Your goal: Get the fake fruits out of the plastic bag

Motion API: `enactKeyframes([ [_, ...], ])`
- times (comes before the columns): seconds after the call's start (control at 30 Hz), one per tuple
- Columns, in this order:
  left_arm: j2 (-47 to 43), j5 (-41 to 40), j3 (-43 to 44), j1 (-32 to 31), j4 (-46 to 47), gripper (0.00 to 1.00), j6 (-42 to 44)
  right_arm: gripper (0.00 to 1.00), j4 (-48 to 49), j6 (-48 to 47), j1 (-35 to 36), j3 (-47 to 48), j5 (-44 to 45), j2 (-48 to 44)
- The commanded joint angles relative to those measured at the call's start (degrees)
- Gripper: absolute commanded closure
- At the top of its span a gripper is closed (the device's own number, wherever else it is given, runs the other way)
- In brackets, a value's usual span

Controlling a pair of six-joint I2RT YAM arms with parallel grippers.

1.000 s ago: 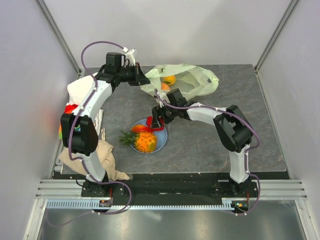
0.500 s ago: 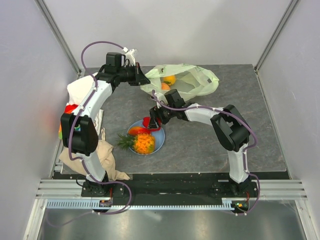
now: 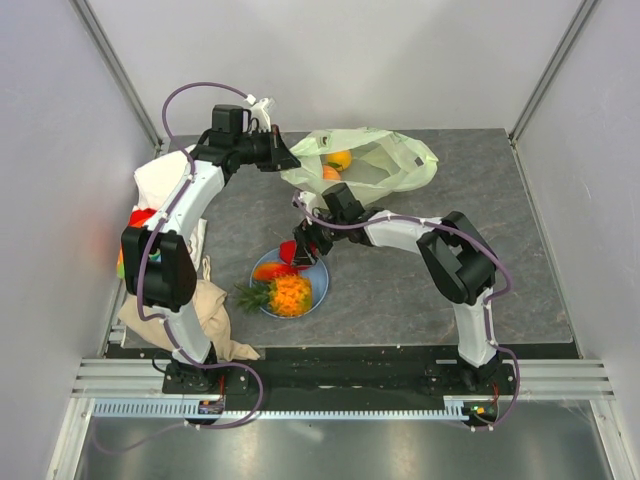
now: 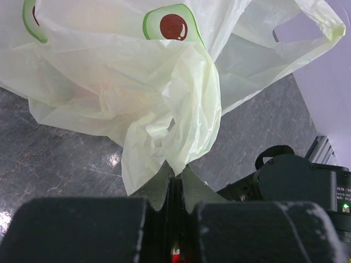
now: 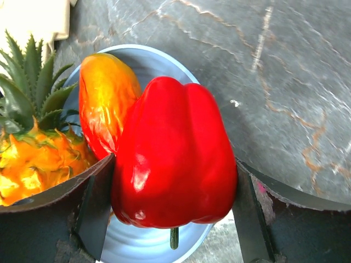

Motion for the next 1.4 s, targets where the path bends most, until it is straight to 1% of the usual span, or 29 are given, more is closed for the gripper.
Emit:
enactKeyframes([
  [0.0, -0.10, 1.57, 0.86, -0.01, 2.38, 0.99, 0.27, 0.13, -1.26, -7.08, 2.00, 0.53, -0.26, -2.33],
  [0.03, -0.10, 1.57, 0.95, -0.01, 2.38, 0.98, 0.27, 0.02, -1.34, -7.53, 2.17, 0.35, 0.01, -2.60],
  [0.23, 0.78, 1.58, 1.91, -0.01, 2.46, 0.98, 0.18, 0.02, -2.31, -7.62, 2.09, 0.70, 1.16, -3.12],
  [0.43, 2.01, 1.84, 3.41, -0.01, 2.55, 0.98, 0.18, 0.02, -2.22, -6.04, 1.74, 1.93, 2.74, -5.85],
  [0.63, 2.72, 2.01, 4.81, -0.01, 2.73, 0.98, 0.18, 0.02, -6.34, -4.02, 1.21, 5.79, 4.41, -8.13],
  [0.7, 2.46, 2.36, 4.73, -0.01, 2.73, 0.98, 0.18, 0.02, -7.32, -2.70, -0.19, 6.67, 4.06, -9.10],
  [0.83, 1.75, 2.98, 4.29, -0.01, 2.55, 0.98, -0.70, 0.02, -12.31, -2.70, -3.79, 11.15, 3.62, -11.99],
  [0.9, 1.57, 3.68, 3.23, -0.01, 2.64, 0.99, -1.58, 0.02, -14.17, -2.70, -7.21, 12.74, 3.10, -12.27],
  [0.93, 1.40, 3.95, 2.88, -0.01, 2.55, 0.98, -2.28, 0.02, -15.39, -1.22, -8.71, 14.57, 2.14, -11.83],
  [0.97, 1.22, 4.21, 2.36, -0.01, 2.47, 0.98, -2.46, 0.02, -15.58, -0.94, -12.03, 15.37, 0.91, -11.48],
  [1.0, 1.14, 4.21, 2.18, -0.01, 2.20, 0.99, -2.72, 0.02, -15.58, 0.45, -13.80, 16.25, -1.54, -11.04],
  [1.03, 0.96, 4.30, 1.83, -0.01, 1.94, 0.98, -2.72, 0.02, -15.58, 1.16, -15.39, 18.09, -2.00, -9.82],
  [1.07, 0.61, 4.73, 0.87, -0.01, 1.50, 0.98, -2.72, 0.04, -15.58, 1.43, -17.84, 18.97, -2.00, -9.20],
  [1.17, -0.01, 5.35, -1.07, -0.10, 0.80, 0.98, -2.11, 0.08, -14.97, -0.76, -20.50, 21.27, 0.80, -6.65],
  [1.2, -0.01, 5.35, -1.34, -0.10, 0.62, 0.98, -2.11, 0.09, -14.97, -3.81, -20.67, 21.44, 2.63, -4.99],
  [1.23, 0.08, 5.70, -1.60, -0.10, 0.44, 0.98, -2.02, 0.11, -15.05, -4.97, -20.76, 21.53, 8.57, -4.10],
  [1.3, -0.10, 5.79, -2.30, -0.10, 0.09, 0.98, -1.67, 0.14, -15.14, -6.82, -20.94, 21.01, 14.84, -1.13],
  [1.33, -0.27, 5.53, -2.48, -0.18, 0.09, 0.98, -1.58, 0.16, -15.23, -8.14, -21.11, 20.66, 20.35, -0.06],
  [1.37, -0.45, 5.44, -2.66, -0.18, 0.00, 0.98, -1.41, 0.17, -15.49, -8.93, -21.29, 20.39, 23.19, 0.82],
])
